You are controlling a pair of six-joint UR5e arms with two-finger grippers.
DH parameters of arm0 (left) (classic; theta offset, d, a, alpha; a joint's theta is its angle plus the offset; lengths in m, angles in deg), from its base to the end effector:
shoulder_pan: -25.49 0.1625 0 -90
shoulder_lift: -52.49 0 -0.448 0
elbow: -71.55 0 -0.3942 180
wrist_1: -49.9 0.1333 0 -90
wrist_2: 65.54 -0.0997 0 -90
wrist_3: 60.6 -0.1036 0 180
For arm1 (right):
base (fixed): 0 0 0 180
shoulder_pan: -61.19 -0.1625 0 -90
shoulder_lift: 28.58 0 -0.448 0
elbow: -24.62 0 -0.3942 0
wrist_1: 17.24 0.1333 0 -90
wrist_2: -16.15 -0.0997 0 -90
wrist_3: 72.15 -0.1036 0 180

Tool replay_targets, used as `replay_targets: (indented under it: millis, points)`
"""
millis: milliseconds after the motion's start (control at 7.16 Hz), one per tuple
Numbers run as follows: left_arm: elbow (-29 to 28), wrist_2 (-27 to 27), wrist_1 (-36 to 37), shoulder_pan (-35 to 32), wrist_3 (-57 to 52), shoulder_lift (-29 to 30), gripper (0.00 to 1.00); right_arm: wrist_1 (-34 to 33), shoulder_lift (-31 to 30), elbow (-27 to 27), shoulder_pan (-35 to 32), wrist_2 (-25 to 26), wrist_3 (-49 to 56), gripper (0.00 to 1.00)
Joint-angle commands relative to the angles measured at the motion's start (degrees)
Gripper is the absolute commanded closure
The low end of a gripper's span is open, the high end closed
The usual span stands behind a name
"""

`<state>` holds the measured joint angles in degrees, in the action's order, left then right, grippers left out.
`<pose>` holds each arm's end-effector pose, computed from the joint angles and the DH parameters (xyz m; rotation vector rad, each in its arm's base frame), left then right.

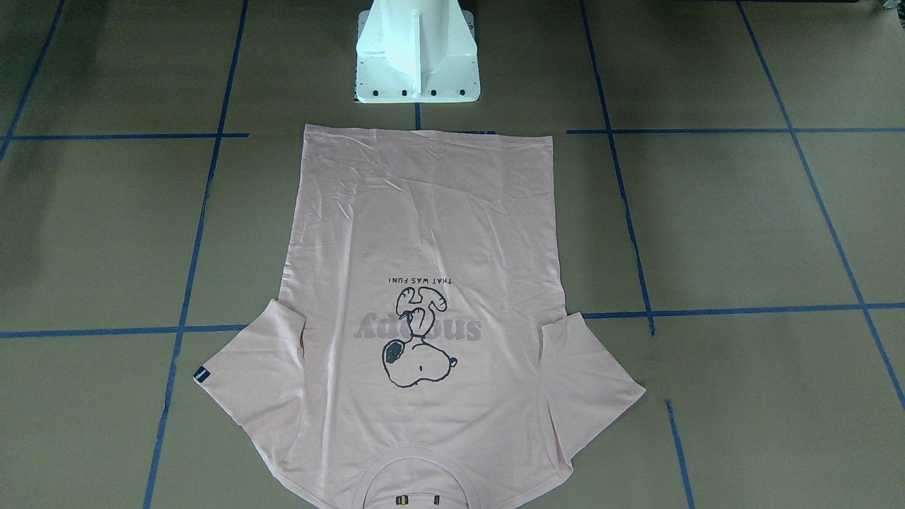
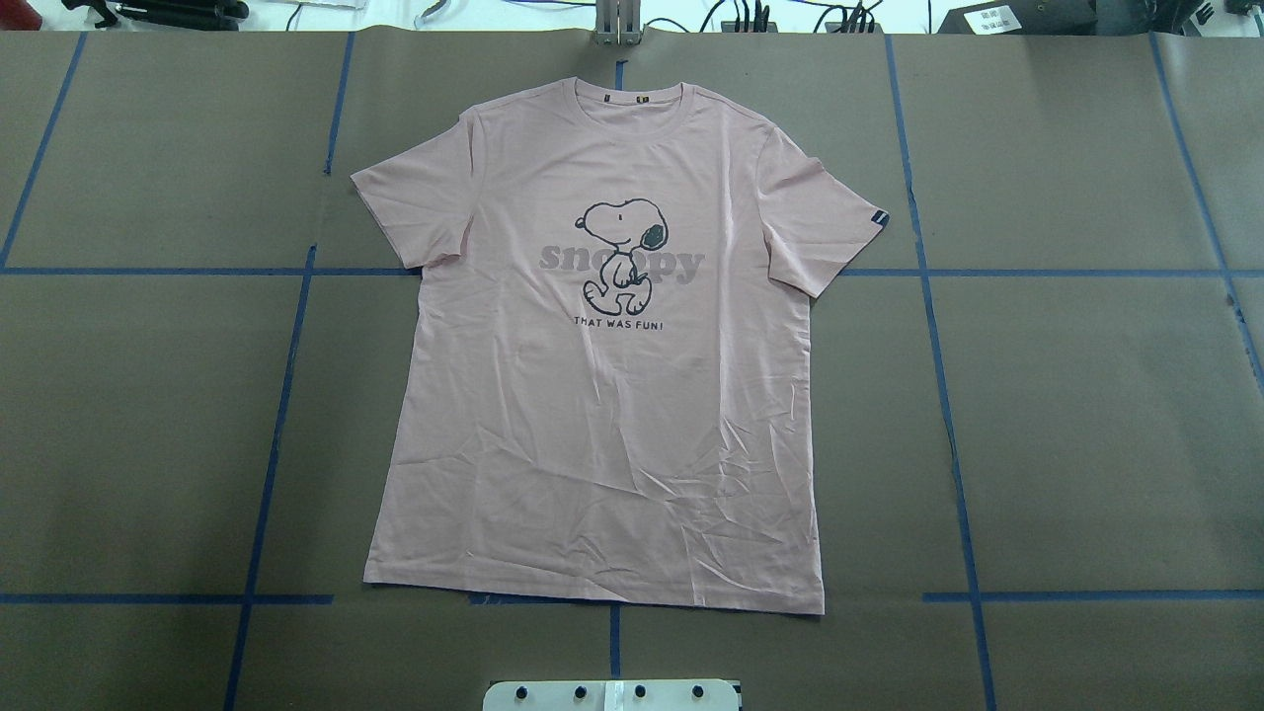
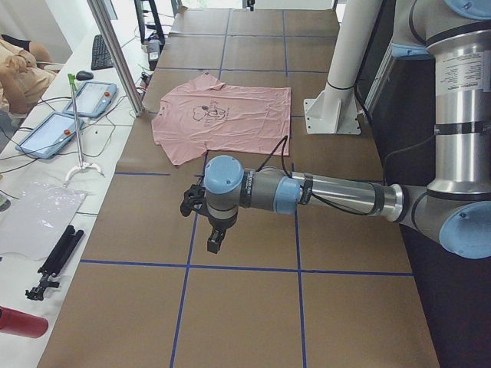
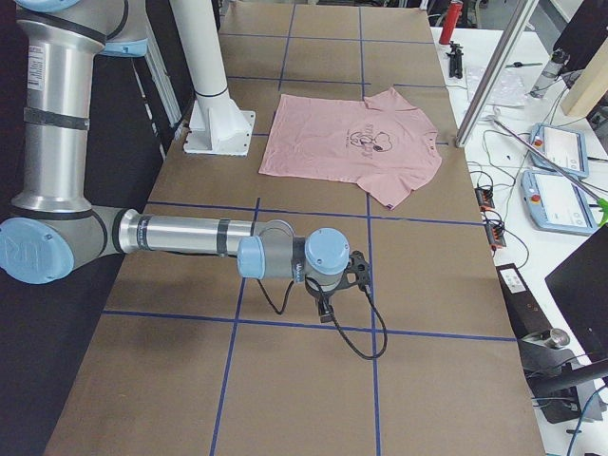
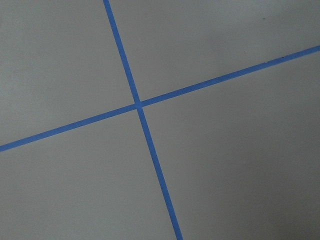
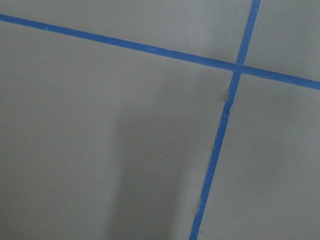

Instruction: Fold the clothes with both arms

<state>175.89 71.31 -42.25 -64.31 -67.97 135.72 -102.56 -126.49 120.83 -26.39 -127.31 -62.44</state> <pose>-0.0562 -0.4484 0.6084 0.2111 0.8053 0.1938 0.0316 -0.4369 0.6743 0.1076 -0.9299 -0.2203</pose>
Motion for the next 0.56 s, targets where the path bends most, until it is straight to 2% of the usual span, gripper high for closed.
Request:
replay_targets:
  millis: [0, 140, 279, 419]
  points:
    - [0.78, 0.18, -0.66, 0.05, 2.0, -0.01, 0.0, 2.35, 2.62, -2.16, 1.54, -0.68, -3.29, 0.0]
    - [1.65, 0.96, -0.66, 0.14, 2.09, -0.01, 0.0, 2.52, 2.99, -2.61, 1.8, -0.76, -5.56, 0.0]
    - [2.18, 6.54, -0.66, 0.23, 2.35, -0.18, 0.0, 5.22, 5.6, -2.96, 1.98, -0.41, -11.67, 0.0]
    - [2.1, 8.07, -0.66, 0.75, 2.36, -0.18, 0.0, 8.12, 11.2, -5.22, 5.9, 1.59, -23.65, 0.0]
